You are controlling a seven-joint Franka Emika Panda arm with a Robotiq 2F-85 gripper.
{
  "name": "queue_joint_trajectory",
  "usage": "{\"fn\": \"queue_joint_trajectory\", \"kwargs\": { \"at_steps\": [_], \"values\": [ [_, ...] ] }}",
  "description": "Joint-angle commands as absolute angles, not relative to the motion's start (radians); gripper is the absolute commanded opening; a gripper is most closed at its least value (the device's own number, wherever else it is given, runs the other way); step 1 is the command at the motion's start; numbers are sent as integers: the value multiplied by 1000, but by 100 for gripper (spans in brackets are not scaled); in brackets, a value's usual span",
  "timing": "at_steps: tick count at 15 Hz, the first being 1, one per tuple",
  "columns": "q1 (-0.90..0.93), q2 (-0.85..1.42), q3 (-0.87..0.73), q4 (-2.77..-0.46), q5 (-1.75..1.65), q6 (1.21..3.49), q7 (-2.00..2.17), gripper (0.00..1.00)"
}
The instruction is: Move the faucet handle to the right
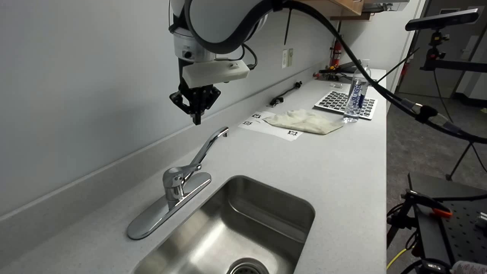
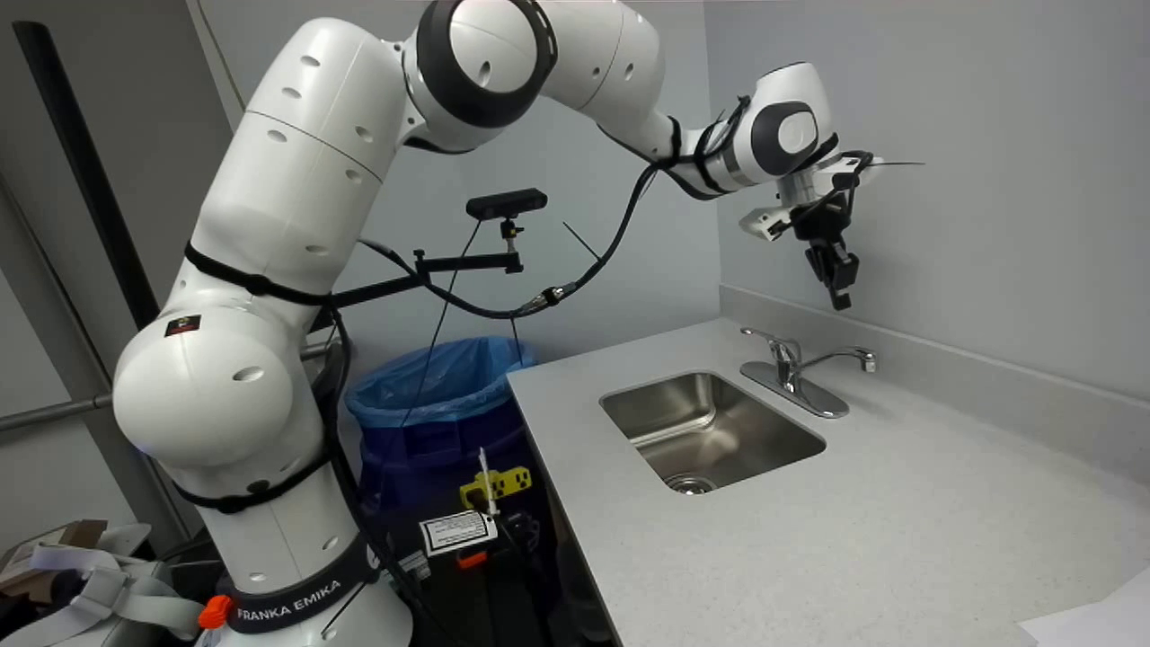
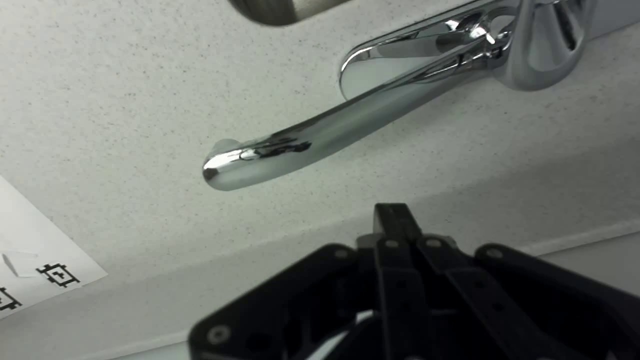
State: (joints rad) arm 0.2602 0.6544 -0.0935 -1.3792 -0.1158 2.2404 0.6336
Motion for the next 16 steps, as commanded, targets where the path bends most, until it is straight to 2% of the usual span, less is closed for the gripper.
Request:
{"fn": "queue_joint_trajectory", "kwargs": {
  "at_steps": [1, 9, 16],
  "values": [
    [263, 579, -61, -1475, -112, 2263, 617, 0],
    [251, 477, 3, -1670, -80, 2264, 564, 0],
    [257, 482, 33, -1714, -65, 2242, 530, 0]
  ]
}}
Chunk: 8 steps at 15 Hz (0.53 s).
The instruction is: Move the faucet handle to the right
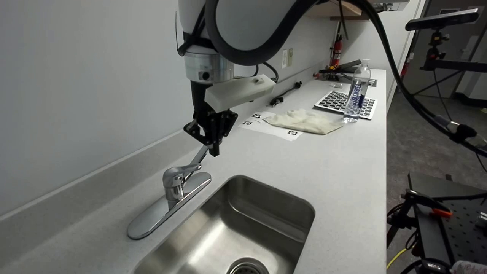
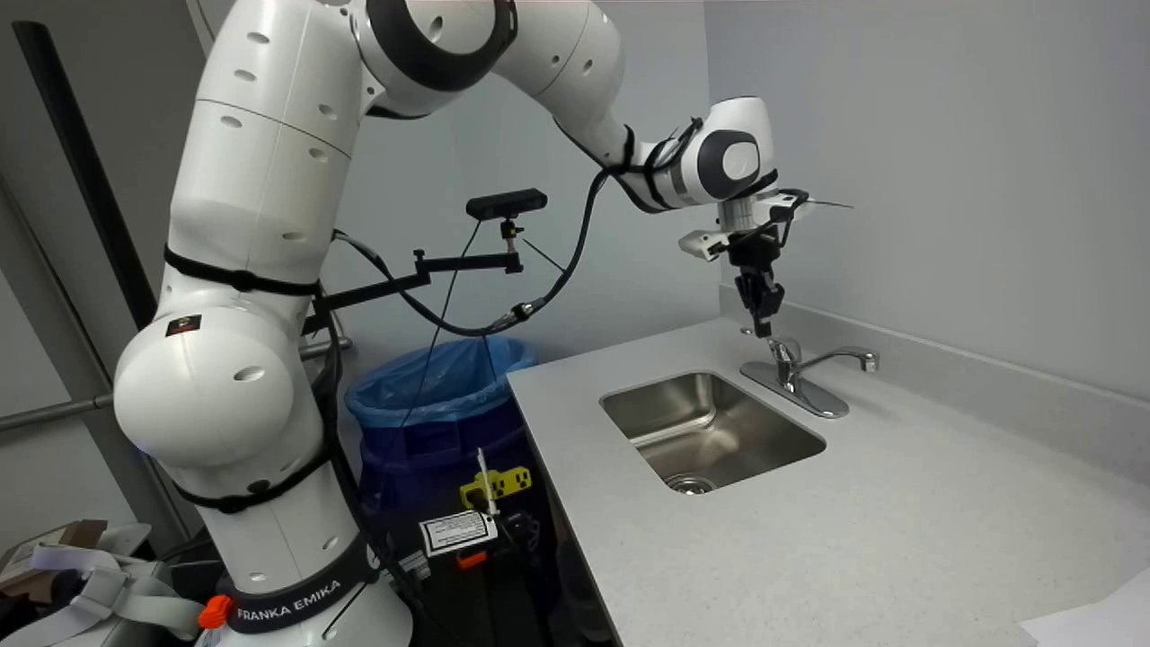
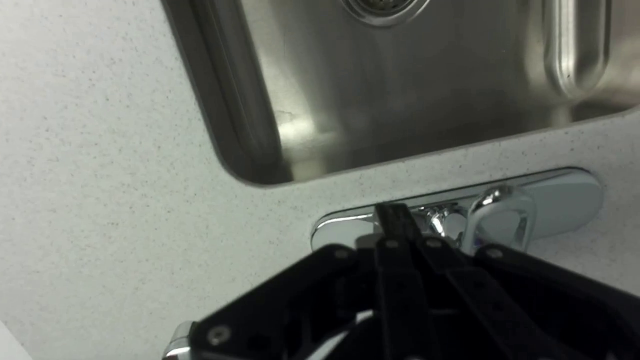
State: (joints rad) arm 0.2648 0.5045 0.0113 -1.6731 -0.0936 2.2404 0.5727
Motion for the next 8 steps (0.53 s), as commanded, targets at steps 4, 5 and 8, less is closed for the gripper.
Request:
{"fn": "queue_joint_trajectory", "kwargs": {
  "at_steps": [4, 5, 8],
  "values": [
    [273, 500, 49, -1713, -70, 2245, 522, 0],
    [276, 501, 52, -1710, -71, 2243, 521, 0],
    [280, 490, 59, -1722, -71, 2242, 512, 0]
  ]
}}
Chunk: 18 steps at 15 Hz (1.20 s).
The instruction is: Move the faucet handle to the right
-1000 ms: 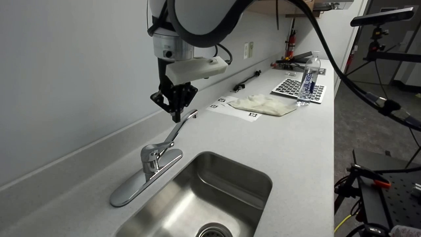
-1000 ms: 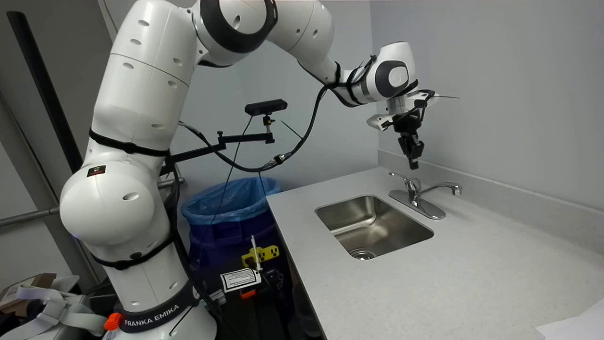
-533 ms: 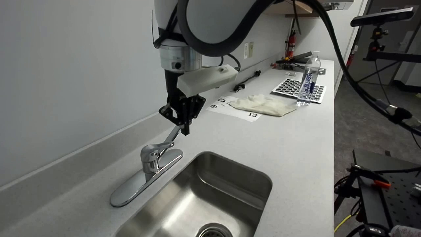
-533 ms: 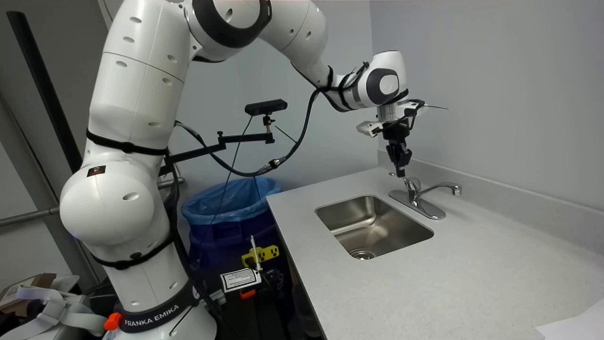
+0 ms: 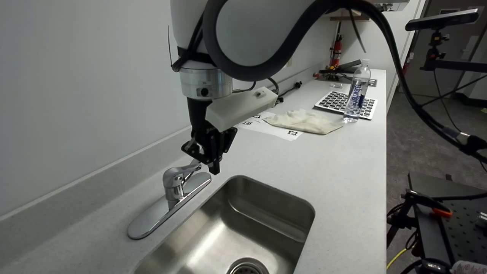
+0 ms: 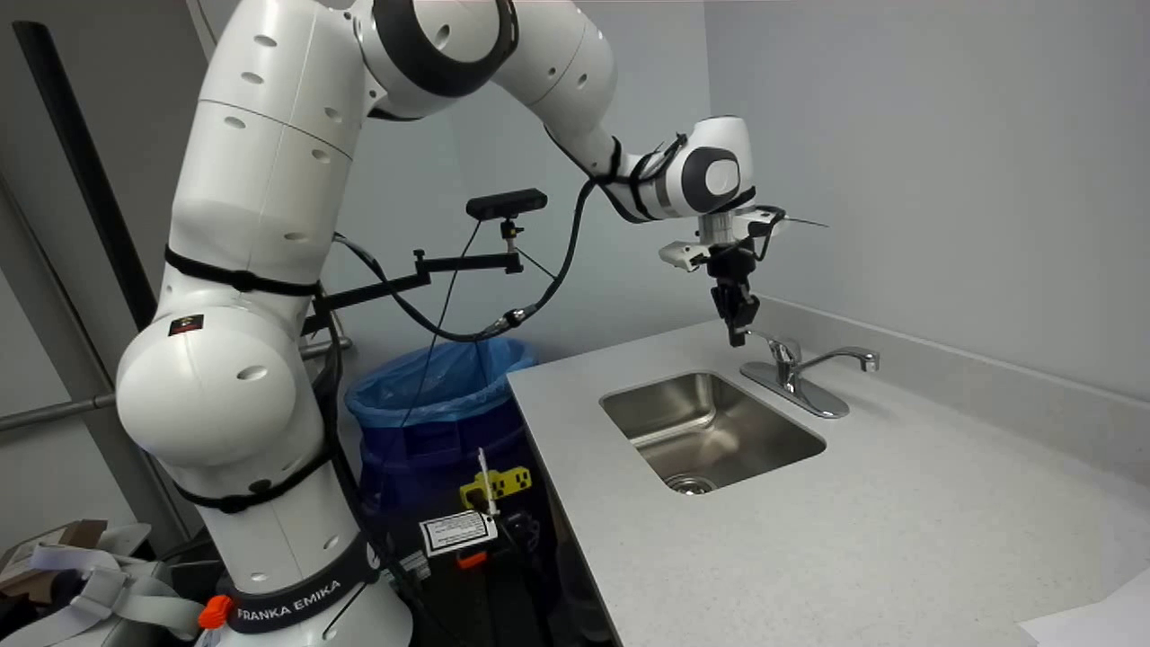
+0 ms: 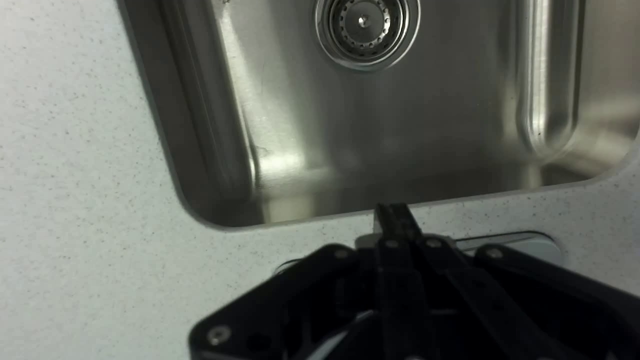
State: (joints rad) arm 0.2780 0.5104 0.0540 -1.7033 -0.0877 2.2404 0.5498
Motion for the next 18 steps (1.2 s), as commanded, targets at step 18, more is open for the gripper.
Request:
{"fn": "queue_joint_trajectory", "kwargs": {
  "at_steps": [18],
  "values": [
    [238, 159, 87, -2024, -54, 2390, 390, 0]
  ]
}}
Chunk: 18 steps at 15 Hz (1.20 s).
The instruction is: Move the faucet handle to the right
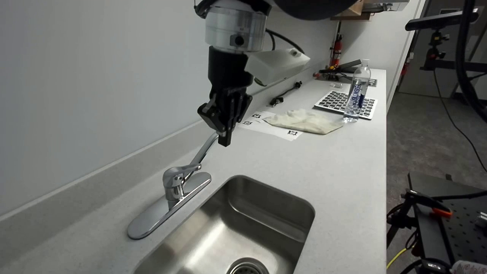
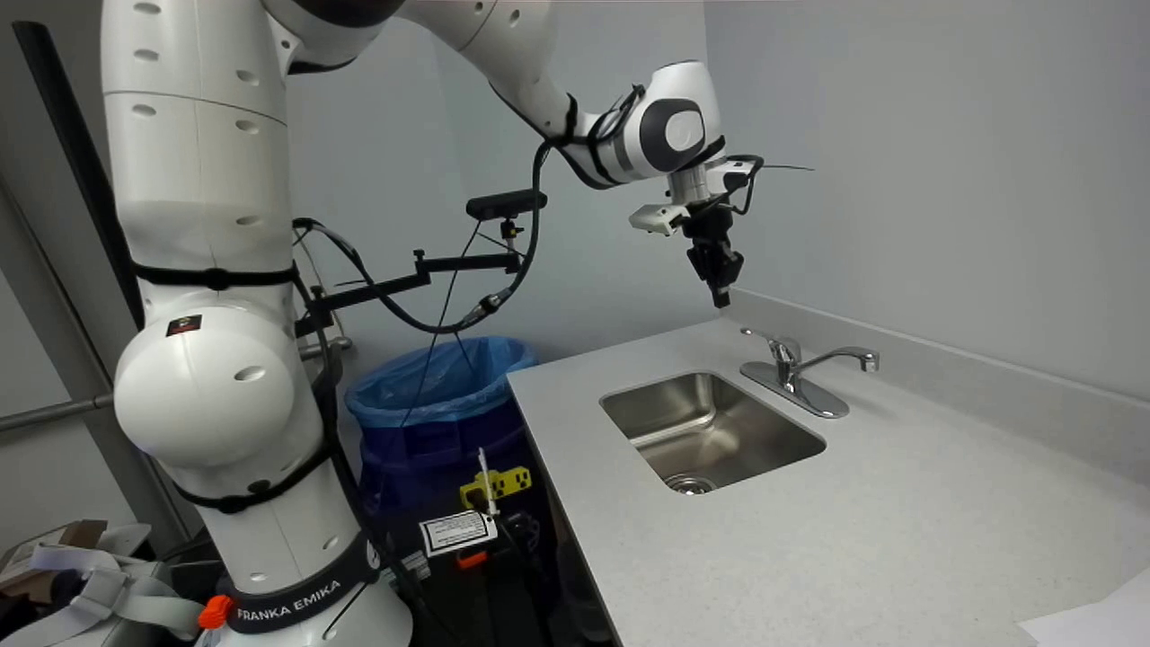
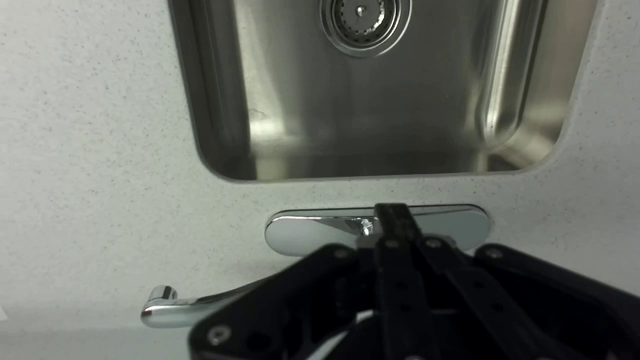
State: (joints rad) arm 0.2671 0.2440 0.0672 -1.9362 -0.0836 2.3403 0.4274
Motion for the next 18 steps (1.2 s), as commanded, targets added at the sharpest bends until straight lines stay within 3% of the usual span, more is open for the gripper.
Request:
{"fn": "queue_joint_trajectory", "kwargs": {
  "at_steps": [1, 4, 5, 7, 15, 16, 18],
  "values": [
    [236, 141, 87, -2039, -56, 2401, 392, 0],
    [227, 96, 89, -2079, -52, 2426, 392, 0],
    [223, 83, 89, -2089, -48, 2427, 395, 26],
    [217, 60, 90, -2108, -36, 2439, 394, 34],
    [196, 3, 92, -2149, 3, 2476, 396, 93],
    [194, -1, 92, -2150, 5, 2479, 396, 99],
    [192, -7, 93, -2153, 9, 2482, 396, 100]
  ]
}}
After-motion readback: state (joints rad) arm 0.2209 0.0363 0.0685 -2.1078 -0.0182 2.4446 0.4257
